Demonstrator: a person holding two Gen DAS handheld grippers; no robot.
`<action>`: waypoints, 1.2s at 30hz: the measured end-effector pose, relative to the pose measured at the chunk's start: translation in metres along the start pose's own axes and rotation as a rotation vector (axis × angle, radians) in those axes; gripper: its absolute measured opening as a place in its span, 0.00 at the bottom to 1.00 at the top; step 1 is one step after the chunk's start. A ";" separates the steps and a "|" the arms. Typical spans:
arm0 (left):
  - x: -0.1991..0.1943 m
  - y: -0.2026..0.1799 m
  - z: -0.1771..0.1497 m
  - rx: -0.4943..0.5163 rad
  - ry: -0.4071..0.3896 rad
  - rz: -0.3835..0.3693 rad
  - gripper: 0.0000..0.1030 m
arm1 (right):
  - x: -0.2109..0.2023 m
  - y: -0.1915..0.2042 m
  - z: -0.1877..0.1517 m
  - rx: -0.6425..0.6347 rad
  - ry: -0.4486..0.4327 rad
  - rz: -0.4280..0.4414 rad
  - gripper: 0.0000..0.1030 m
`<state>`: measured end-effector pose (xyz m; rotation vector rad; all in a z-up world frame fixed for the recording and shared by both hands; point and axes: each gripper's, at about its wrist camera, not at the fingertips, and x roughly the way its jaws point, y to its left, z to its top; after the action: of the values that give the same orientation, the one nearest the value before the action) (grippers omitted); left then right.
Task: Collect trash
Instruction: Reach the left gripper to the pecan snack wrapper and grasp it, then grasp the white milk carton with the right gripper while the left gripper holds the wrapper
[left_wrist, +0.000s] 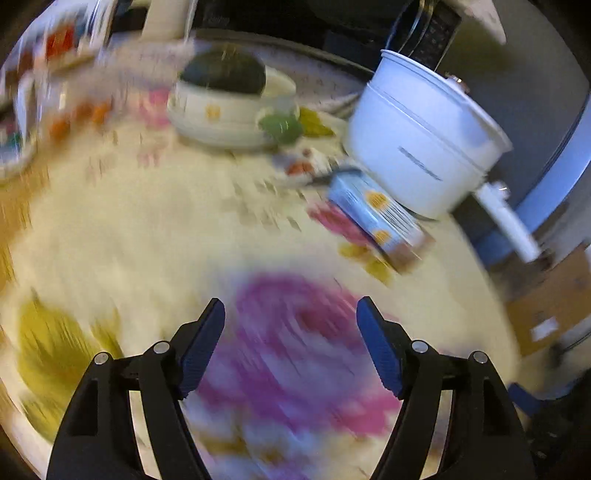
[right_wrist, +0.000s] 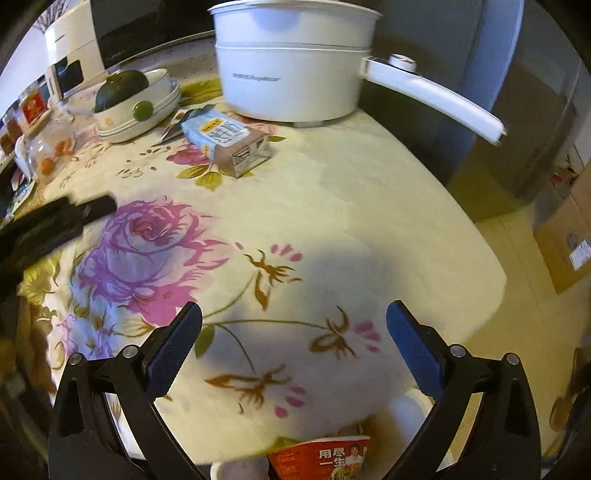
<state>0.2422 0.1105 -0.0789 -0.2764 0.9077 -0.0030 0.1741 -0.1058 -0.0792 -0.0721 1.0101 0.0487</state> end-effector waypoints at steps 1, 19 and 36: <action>0.008 -0.004 0.008 0.066 -0.025 0.031 0.70 | 0.004 0.002 0.001 -0.006 0.007 0.001 0.93; 0.107 -0.046 0.078 0.382 -0.074 0.196 0.55 | 0.033 -0.014 0.022 0.070 0.030 0.020 0.93; 0.043 -0.028 0.026 0.357 0.004 -0.055 0.03 | 0.051 -0.007 0.063 -0.019 -0.007 0.207 0.93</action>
<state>0.2920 0.0843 -0.0909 0.0307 0.8858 -0.2145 0.2544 -0.1074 -0.0889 0.0156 1.0072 0.2476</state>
